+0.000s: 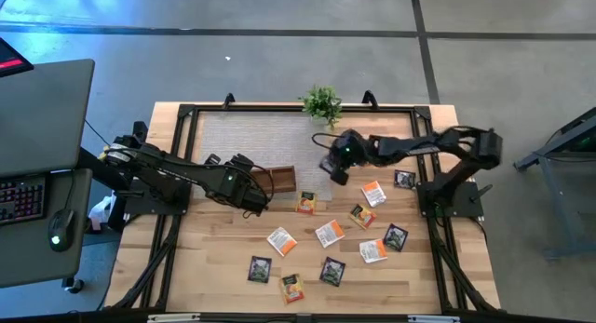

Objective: Pick & Place Tea
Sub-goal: Put the purple tea bag into the middle section of the wooden organizer

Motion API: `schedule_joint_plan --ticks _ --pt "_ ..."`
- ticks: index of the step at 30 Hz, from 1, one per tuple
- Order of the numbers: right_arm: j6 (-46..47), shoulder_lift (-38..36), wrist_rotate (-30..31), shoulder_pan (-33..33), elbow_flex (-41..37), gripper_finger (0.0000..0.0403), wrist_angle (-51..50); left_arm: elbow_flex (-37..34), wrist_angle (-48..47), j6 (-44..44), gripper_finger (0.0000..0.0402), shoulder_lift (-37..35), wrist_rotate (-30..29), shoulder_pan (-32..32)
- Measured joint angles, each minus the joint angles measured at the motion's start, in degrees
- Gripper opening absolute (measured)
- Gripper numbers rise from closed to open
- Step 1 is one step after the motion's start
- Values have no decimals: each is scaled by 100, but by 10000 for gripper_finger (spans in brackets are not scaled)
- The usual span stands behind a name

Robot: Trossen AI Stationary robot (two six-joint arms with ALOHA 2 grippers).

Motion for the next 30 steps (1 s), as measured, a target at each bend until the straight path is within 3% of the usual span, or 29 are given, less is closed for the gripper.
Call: schedule_joint_plan --ticks 3,6,10,12,15,19,24,30 --pt "-501 -247 1374 711 9 4 811 0 1 0 85 0 -210 0" --pt "-1634 -196 2468 1423 -4 5 1982 0 -6 -39 85 0 -459 0" --pt "-3206 181 2680 2037 41 2 3886 0 -102 -42 85 0 -665 0" --pt "-3793 477 2718 2196 242 3 4245 0 -141 -42 85 -34 -714 0" --pt "-4275 933 2873 2233 879 2 4074 2 -171 -44 85 -78 -777 0" --pt "-4468 1664 2874 2127 2063 2 3128 2 -259 -44 85 -67 -754 0" --pt "-4314 2480 3008 2104 3186 1 2191 1 -675 -203 81 -129 -145 -28" --pt "-4353 3191 2989 2102 3751 1 2164 -20 -944 -319 21 -145 167 -359"
